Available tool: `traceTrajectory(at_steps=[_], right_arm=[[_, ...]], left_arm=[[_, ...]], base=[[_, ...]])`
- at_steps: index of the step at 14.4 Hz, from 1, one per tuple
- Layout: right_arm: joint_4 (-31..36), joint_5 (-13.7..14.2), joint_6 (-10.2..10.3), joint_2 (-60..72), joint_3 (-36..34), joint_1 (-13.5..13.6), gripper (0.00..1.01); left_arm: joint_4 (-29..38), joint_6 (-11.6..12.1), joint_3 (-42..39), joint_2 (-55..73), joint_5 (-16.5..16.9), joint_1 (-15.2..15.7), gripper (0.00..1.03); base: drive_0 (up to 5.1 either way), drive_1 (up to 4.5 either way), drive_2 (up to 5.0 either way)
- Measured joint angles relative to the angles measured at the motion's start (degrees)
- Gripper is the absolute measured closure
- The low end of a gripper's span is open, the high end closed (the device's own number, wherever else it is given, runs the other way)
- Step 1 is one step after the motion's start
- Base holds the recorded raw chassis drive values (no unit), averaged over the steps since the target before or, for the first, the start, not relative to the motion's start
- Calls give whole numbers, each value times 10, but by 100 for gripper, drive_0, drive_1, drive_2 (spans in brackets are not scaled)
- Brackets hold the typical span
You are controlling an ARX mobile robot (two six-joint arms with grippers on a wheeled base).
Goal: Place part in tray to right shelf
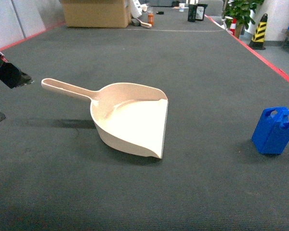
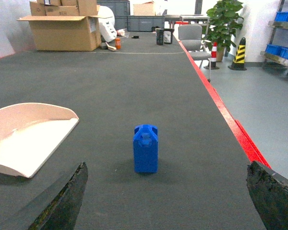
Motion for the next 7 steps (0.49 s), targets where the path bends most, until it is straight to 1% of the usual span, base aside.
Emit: traceTrajectory(at_steps=[1,2,5,7], right_arm=[[0,0,0,0,0,0,3],[0,0,0,0,0,0,3],[0,0,0,0,0,0,3],[0,0,0,0,0,0,3]], left_arm=[[24,1,-6,2,-19,-3,5],[37,-1,-7,10,-19,-3,5],[47,-29,46,89,-14,0,5],[54,-59,99,139,-5,0,5]], base=[[0,0,0],[0,0,0],[0,0,0],[0,0,0]])
